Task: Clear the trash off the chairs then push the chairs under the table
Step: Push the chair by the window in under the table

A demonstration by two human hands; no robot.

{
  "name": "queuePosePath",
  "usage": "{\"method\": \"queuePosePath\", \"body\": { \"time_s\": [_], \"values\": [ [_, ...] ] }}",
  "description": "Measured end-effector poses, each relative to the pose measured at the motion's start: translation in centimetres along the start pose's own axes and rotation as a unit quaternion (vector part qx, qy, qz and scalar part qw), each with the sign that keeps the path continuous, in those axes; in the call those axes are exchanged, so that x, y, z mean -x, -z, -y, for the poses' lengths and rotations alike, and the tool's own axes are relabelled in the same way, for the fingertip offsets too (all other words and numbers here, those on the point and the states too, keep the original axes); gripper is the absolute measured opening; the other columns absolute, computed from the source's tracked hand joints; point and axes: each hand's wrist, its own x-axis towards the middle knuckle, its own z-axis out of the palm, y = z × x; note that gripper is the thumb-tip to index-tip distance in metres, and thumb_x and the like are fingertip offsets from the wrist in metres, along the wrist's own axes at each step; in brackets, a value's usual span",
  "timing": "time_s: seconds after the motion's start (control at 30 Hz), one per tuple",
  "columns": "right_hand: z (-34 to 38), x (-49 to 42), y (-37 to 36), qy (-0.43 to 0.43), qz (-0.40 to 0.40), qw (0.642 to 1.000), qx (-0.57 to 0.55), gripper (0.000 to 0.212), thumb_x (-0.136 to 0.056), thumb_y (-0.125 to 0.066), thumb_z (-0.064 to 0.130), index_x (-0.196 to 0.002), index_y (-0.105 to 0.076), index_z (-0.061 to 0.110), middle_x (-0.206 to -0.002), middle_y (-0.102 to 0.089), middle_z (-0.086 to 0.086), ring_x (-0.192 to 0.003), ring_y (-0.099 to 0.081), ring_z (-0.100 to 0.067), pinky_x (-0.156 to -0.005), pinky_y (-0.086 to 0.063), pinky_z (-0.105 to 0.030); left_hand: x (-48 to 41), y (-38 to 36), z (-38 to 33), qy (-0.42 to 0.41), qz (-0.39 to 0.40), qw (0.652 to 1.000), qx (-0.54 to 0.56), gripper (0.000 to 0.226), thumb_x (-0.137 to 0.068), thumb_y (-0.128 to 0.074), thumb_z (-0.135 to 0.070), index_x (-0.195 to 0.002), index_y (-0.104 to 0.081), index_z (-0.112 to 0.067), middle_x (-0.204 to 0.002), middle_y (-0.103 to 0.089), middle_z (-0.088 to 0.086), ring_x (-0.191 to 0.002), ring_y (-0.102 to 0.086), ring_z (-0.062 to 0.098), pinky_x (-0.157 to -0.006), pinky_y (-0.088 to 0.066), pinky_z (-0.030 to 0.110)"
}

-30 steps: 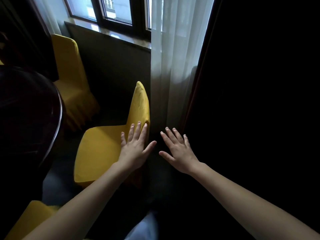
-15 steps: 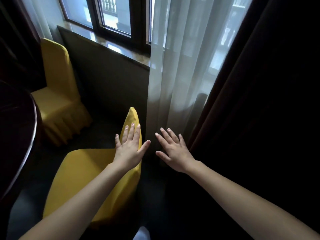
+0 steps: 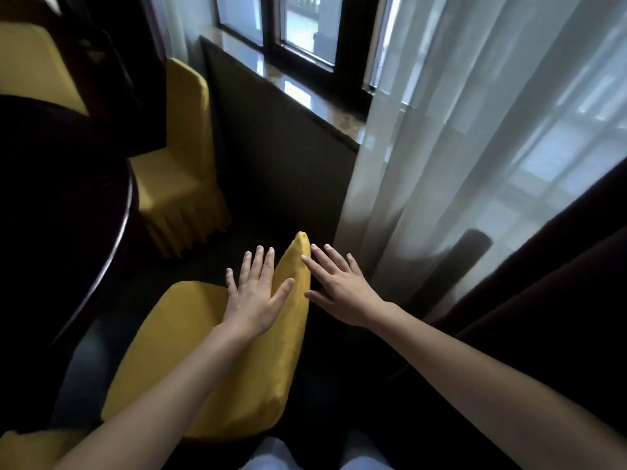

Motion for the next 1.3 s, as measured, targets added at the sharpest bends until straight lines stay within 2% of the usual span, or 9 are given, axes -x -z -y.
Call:
{"method": "queuePosePath", "body": {
  "time_s": [0.33, 0.47, 0.53, 0.6, 0.67, 0.7, 0.83, 1.07, 1.3],
  "values": [
    [-1.4, -8.4, 0.4, 0.238, 0.092, 0.967, 0.014, 0.061, -0.095, -0.037, 0.055, -0.150, -0.017, 0.035, -0.161, 0.003, 0.004, -0.147, 0.012, -0.019, -0.116, 0.001, -0.054, 4.1, -2.0, 1.1, 0.219, 0.028, 0.975, -0.027, 0.076, -0.088, -0.015, -0.067, -0.148, 0.012, -0.028, -0.157, 0.019, -0.004, -0.142, 0.020, 0.013, -0.114, 0.011, 0.042],
    [-2.3, -9.6, -0.4, 0.304, 0.157, 0.939, 0.026, 0.050, -0.093, -0.038, 0.058, -0.137, -0.046, 0.035, -0.158, -0.021, 0.003, -0.147, -0.002, -0.019, -0.114, 0.003, -0.057, 6.0, -3.6, -0.2, 0.289, 0.037, 0.957, 0.004, 0.077, -0.088, -0.018, -0.069, -0.149, 0.007, -0.029, -0.158, 0.014, -0.005, -0.144, 0.014, 0.013, -0.116, 0.004, 0.043],
    [-2.8, -9.9, -1.0, 0.342, 0.181, 0.921, 0.048, 0.046, -0.092, -0.038, 0.061, -0.127, -0.056, 0.036, -0.148, -0.039, 0.006, -0.144, -0.015, -0.016, -0.112, 0.003, -0.058, 6.8, -4.9, -1.4, 0.324, 0.061, 0.943, 0.038, 0.075, -0.089, -0.022, -0.068, -0.150, -0.002, -0.030, -0.160, 0.003, -0.005, -0.146, 0.005, 0.014, -0.116, -0.004, 0.041],
    [-3.3, -10.1, -1.4, 0.374, 0.172, 0.910, 0.051, 0.049, -0.089, -0.039, 0.065, -0.122, -0.059, 0.036, -0.137, -0.050, 0.011, -0.139, -0.026, -0.013, -0.112, 0.000, -0.056, 7.7, -6.2, -2.6, 0.367, 0.092, 0.919, 0.109, 0.068, -0.089, -0.026, -0.066, -0.147, -0.022, -0.031, -0.157, -0.021, -0.002, -0.143, -0.019, 0.019, -0.113, -0.021, 0.038],
    [-3.8, -10.5, -1.5, 0.391, 0.165, 0.905, 0.038, 0.052, -0.084, -0.043, 0.070, -0.121, -0.059, 0.037, -0.134, -0.052, 0.012, -0.138, -0.029, -0.012, -0.112, -0.002, -0.053, 8.6, -7.1, -3.6, 0.421, 0.087, 0.884, 0.183, 0.062, -0.088, -0.027, -0.069, -0.139, -0.038, -0.035, -0.144, -0.045, -0.001, -0.129, -0.043, 0.024, -0.097, -0.039, 0.035],
    [-4.1, -10.8, -1.5, 0.398, 0.166, 0.902, 0.034, 0.055, -0.081, -0.046, 0.071, -0.122, -0.059, 0.037, -0.136, -0.050, 0.012, -0.139, -0.027, -0.013, -0.113, -0.002, -0.052, 8.9, -7.4, -4.0, 0.435, 0.068, 0.877, 0.190, 0.061, -0.087, -0.028, -0.070, -0.135, -0.042, -0.037, -0.137, -0.051, -0.002, -0.121, -0.049, 0.024, -0.087, -0.042, 0.033],
    [-5.3, -12.5, -0.9, 0.395, 0.154, 0.904, 0.052, 0.064, -0.074, -0.052, 0.075, -0.125, -0.056, 0.038, -0.137, -0.047, 0.012, -0.140, -0.024, -0.016, -0.114, -0.003, -0.054, 9.4, -7.5, -5.3, 0.430, -0.001, 0.894, 0.126, 0.059, -0.082, -0.031, -0.075, -0.124, -0.049, -0.038, -0.116, -0.062, -0.004, -0.102, -0.059, 0.021, -0.069, -0.040, 0.030],
    [-5.6, -13.7, -1.5, 0.394, 0.146, 0.906, 0.050, 0.063, -0.072, -0.049, 0.078, -0.118, -0.057, 0.036, -0.121, -0.051, 0.010, -0.127, -0.034, -0.019, -0.114, -0.004, -0.050, 9.0, -7.9, -5.2, 0.429, -0.069, 0.898, 0.076, 0.067, -0.071, -0.037, -0.083, -0.114, -0.060, -0.037, -0.103, -0.068, -0.007, -0.096, -0.063, 0.019, -0.070, -0.044, 0.028],
    [-5.8, -15.5, -2.1, 0.432, 0.146, 0.889, 0.050, 0.080, -0.065, -0.032, 0.087, -0.120, -0.054, 0.034, -0.122, -0.048, 0.008, -0.130, -0.030, -0.020, -0.113, -0.001, -0.053, 8.8, -8.1, -3.6, 0.393, -0.084, 0.912, 0.080, 0.089, -0.055, -0.020, -0.096, -0.115, -0.059, -0.043, -0.105, -0.069, -0.012, -0.096, -0.064, 0.018, -0.067, -0.040, 0.026]
  ]
}}
